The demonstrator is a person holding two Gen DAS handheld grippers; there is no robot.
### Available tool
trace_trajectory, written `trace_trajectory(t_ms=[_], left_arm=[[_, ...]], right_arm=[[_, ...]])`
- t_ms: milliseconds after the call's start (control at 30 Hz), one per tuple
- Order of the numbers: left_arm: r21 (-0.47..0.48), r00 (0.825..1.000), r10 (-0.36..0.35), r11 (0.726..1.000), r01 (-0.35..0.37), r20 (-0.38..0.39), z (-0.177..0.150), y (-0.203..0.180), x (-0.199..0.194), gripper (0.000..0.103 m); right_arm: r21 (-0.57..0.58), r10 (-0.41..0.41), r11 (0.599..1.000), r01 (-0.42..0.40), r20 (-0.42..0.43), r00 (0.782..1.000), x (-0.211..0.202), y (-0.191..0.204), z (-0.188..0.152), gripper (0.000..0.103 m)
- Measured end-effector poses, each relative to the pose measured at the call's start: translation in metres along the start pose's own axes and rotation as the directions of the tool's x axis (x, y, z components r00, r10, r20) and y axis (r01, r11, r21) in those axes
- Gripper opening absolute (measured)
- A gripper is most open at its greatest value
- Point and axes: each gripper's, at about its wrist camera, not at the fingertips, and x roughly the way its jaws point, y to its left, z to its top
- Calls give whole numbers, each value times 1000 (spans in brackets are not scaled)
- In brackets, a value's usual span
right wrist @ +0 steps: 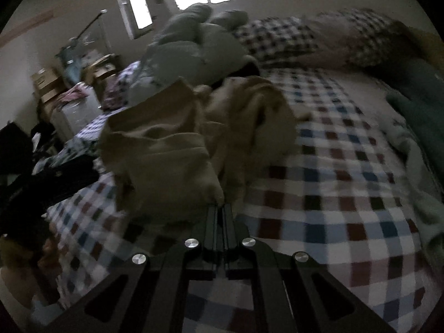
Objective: Fold clothes
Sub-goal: 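Grasp another edge of the garment with the left tool while the right tool holds it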
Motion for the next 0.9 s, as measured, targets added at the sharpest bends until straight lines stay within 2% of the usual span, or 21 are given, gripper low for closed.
trace_trajectory(t_ms=[200, 400, 533, 733, 900], left_arm=[[107, 998, -67, 992, 67, 1, -6, -31, 4, 92], [235, 997, -71, 969, 71, -4, -16, -61, 8, 92], [269, 995, -93, 959, 84, 20, -19, -72, 4, 89], [296, 993, -110, 951, 93, 43, -21, -82, 2, 69], [303, 996, -90, 950, 77, 28, -24, -84, 7, 43]], right_arm=[[108, -61, 992, 66, -48, 997, 9, -36, -3, 1], [115, -72, 990, 78, -57, 996, 11, -42, -6, 2], [121, -75, 989, 82, -59, 995, 10, -45, -9, 3], [143, -101, 984, 106, -41, 994, 2, -51, -2, 5], [147, -88, 985, 89, -16, 996, -8, -51, 3, 5]])
